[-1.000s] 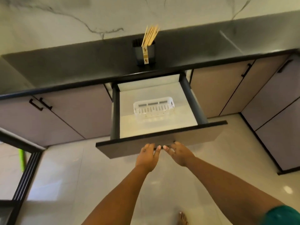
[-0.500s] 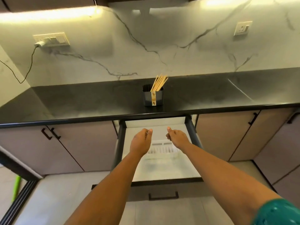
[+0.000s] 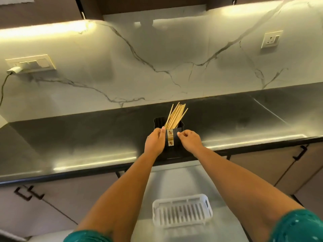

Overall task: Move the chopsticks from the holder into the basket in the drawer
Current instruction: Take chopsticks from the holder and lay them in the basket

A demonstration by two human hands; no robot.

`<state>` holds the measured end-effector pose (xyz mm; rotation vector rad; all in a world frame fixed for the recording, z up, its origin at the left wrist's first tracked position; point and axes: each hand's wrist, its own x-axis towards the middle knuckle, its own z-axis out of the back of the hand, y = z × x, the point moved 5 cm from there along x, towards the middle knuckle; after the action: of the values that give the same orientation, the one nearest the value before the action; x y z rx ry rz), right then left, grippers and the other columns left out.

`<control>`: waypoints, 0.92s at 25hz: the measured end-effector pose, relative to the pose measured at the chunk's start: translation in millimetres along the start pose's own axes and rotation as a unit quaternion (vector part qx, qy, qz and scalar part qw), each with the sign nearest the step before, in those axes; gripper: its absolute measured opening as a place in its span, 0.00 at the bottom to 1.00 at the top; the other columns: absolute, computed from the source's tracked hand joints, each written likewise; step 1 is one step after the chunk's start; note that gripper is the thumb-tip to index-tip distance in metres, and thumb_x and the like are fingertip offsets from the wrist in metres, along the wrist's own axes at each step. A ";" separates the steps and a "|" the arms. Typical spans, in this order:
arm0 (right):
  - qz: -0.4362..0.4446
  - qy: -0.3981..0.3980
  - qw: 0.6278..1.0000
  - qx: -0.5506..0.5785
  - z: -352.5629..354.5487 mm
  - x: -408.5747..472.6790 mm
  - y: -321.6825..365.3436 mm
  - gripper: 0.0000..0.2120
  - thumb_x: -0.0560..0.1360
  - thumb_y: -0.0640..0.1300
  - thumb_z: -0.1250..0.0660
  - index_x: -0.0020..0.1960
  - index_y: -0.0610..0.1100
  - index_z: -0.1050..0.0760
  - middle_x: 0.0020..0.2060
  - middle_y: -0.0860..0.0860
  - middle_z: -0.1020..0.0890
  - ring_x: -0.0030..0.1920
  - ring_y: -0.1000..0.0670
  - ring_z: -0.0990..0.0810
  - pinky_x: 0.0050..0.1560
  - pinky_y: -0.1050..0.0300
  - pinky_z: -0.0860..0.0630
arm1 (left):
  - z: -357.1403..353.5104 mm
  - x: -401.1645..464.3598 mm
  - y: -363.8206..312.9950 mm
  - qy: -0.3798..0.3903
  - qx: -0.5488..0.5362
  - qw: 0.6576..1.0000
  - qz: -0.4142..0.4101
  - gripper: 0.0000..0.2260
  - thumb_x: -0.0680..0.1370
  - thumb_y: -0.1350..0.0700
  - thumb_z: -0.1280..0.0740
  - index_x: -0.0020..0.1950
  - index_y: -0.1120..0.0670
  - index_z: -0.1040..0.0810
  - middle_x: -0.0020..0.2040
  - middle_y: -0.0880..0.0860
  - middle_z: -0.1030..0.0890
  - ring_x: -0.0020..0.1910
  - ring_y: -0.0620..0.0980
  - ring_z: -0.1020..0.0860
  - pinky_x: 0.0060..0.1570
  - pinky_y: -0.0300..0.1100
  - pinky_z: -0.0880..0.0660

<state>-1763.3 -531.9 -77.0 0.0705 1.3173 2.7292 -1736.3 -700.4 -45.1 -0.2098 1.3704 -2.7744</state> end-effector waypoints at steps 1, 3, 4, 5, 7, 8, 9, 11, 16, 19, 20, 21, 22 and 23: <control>-0.010 -0.023 1.000 0.005 2.6 18.7 0.1 0.16 0.78 0.55 0.38 0.54 0.44 0.21 0.53 0.45 0.18 0.56 0.44 0.22 0.53 0.55 0.28 | -2.8 18.7 -2.9 0.002 0.000 1.000 -0.006 0.14 0.81 0.42 0.47 0.49 0.48 0.27 0.39 0.46 0.22 0.36 0.44 0.24 0.31 0.35 0.33; -0.032 -0.076 0.996 0.019 10.2 53.2 -0.7 0.16 0.77 0.55 0.36 0.58 0.45 0.23 0.57 0.45 0.20 0.60 0.43 0.24 0.61 0.50 0.28 | -10.9 50.7 -8.2 0.006 0.004 1.000 -0.019 0.13 0.81 0.43 0.46 0.53 0.49 0.26 0.39 0.46 0.22 0.35 0.42 0.23 0.31 0.34 0.33; -0.044 -0.102 0.994 0.026 13.9 69.2 0.0 0.18 0.76 0.55 0.35 0.60 0.46 0.24 0.58 0.45 0.21 0.62 0.43 0.26 0.63 0.49 0.30 | -15.8 64.3 -11.0 0.009 0.002 1.000 -0.024 0.13 0.81 0.44 0.45 0.56 0.49 0.26 0.40 0.45 0.22 0.35 0.42 0.23 0.31 0.34 0.33; -0.061 -0.122 0.990 0.034 16.1 86.5 0.3 0.21 0.75 0.56 0.34 0.63 0.46 0.26 0.60 0.45 0.23 0.64 0.43 0.28 0.63 0.49 0.32 | -22.0 78.4 -13.0 0.012 -0.004 1.000 -0.025 0.14 0.81 0.44 0.45 0.57 0.50 0.26 0.41 0.46 0.22 0.37 0.42 0.23 0.32 0.34 0.33; -0.124 -0.118 0.984 0.044 14.2 119.1 -2.8 0.28 0.74 0.58 0.33 0.68 0.45 0.30 0.65 0.44 0.26 0.67 0.42 0.31 0.64 0.48 0.32 | -34.0 101.2 -17.7 0.013 -0.015 0.999 -0.025 0.15 0.82 0.44 0.46 0.56 0.51 0.26 0.42 0.47 0.22 0.38 0.43 0.23 0.34 0.35 0.32; -0.160 -0.093 0.981 0.057 8.2 132.6 -6.1 0.30 0.73 0.60 0.33 0.69 0.44 0.30 0.65 0.44 0.26 0.67 0.42 0.31 0.65 0.47 0.32 | -39.9 110.2 -19.1 0.013 -0.019 0.999 -0.025 0.15 0.82 0.44 0.47 0.54 0.51 0.26 0.41 0.47 0.22 0.39 0.43 0.23 0.35 0.36 0.32; -0.185 -0.062 0.978 0.074 0.6 143.6 -8.7 0.31 0.73 0.61 0.33 0.68 0.43 0.29 0.64 0.43 0.24 0.66 0.41 0.29 0.65 0.47 0.29 | -45.8 117.5 -19.3 0.013 -0.023 0.999 -0.024 0.15 0.82 0.44 0.47 0.53 0.51 0.26 0.40 0.47 0.22 0.38 0.43 0.23 0.35 0.36 0.32; -0.181 -0.032 0.978 0.098 -13.8 161.0 -11.3 0.25 0.73 0.59 0.32 0.61 0.42 0.24 0.57 0.44 0.19 0.59 0.43 0.23 0.61 0.46 0.24 | -57.6 125.8 -13.5 0.013 -0.031 0.999 -0.020 0.15 0.82 0.44 0.47 0.50 0.51 0.26 0.40 0.48 0.22 0.37 0.44 0.23 0.34 0.34 0.33; -0.153 -0.113 0.975 0.112 -12.5 167.1 -14.4 0.09 0.74 0.52 0.31 0.45 0.47 0.26 0.45 0.51 0.21 0.48 0.50 0.21 0.46 0.55 0.25 | -76.6 113.7 9.4 0.008 -0.022 0.999 -0.025 0.16 0.82 0.45 0.45 0.55 0.54 0.25 0.44 0.50 0.21 0.37 0.43 0.25 0.34 0.33 0.32; -0.145 -0.118 0.975 0.121 -7.8 165.8 -14.4 0.09 0.75 0.51 0.31 0.49 0.47 0.25 0.48 0.50 0.22 0.46 0.51 0.22 0.47 0.55 0.23 | -75.9 111.3 10.4 0.011 -0.008 0.999 -0.042 0.17 0.81 0.45 0.45 0.60 0.54 0.25 0.51 0.53 0.20 0.43 0.46 0.22 0.39 0.37 0.25; -0.137 -0.118 0.976 0.124 -6.6 165.2 -12.5 0.10 0.76 0.51 0.31 0.51 0.45 0.24 0.49 0.49 0.22 0.48 0.50 0.21 0.50 0.54 0.22 | -75.3 111.0 10.0 0.013 -0.007 0.999 -0.044 0.17 0.81 0.44 0.44 0.62 0.54 0.26 0.53 0.53 0.20 0.47 0.48 0.22 0.45 0.42 0.22; -0.125 -0.120 0.978 0.118 -4.9 164.1 -9.5 0.10 0.76 0.50 0.32 0.52 0.44 0.23 0.49 0.49 0.22 0.50 0.49 0.21 0.52 0.53 0.22 | -75.0 109.9 9.8 0.014 -0.004 0.999 -0.046 0.18 0.81 0.44 0.44 0.64 0.53 0.27 0.56 0.53 0.21 0.51 0.49 0.22 0.50 0.46 0.21; -0.111 -0.122 0.980 0.108 -2.5 162.2 -5.8 0.10 0.77 0.50 0.33 0.52 0.44 0.23 0.47 0.50 0.23 0.51 0.49 0.21 0.51 0.54 0.23 | -74.7 108.5 9.4 0.015 0.001 0.999 -0.049 0.18 0.81 0.45 0.43 0.66 0.53 0.27 0.58 0.53 0.21 0.54 0.50 0.22 0.54 0.48 0.22; -0.098 -0.127 0.982 0.105 1.0 159.5 -1.8 0.10 0.77 0.50 0.33 0.51 0.44 0.23 0.45 0.51 0.24 0.50 0.49 0.21 0.48 0.56 0.25 | -74.3 107.4 8.4 0.014 0.008 0.999 -0.052 0.18 0.81 0.45 0.42 0.67 0.52 0.28 0.59 0.53 0.22 0.56 0.50 0.23 0.56 0.49 0.23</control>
<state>-1921.4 -511.0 -78.8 0.2817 1.4442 2.3230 -1853.1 -657.3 -85.3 -0.2515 1.3824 -2.8820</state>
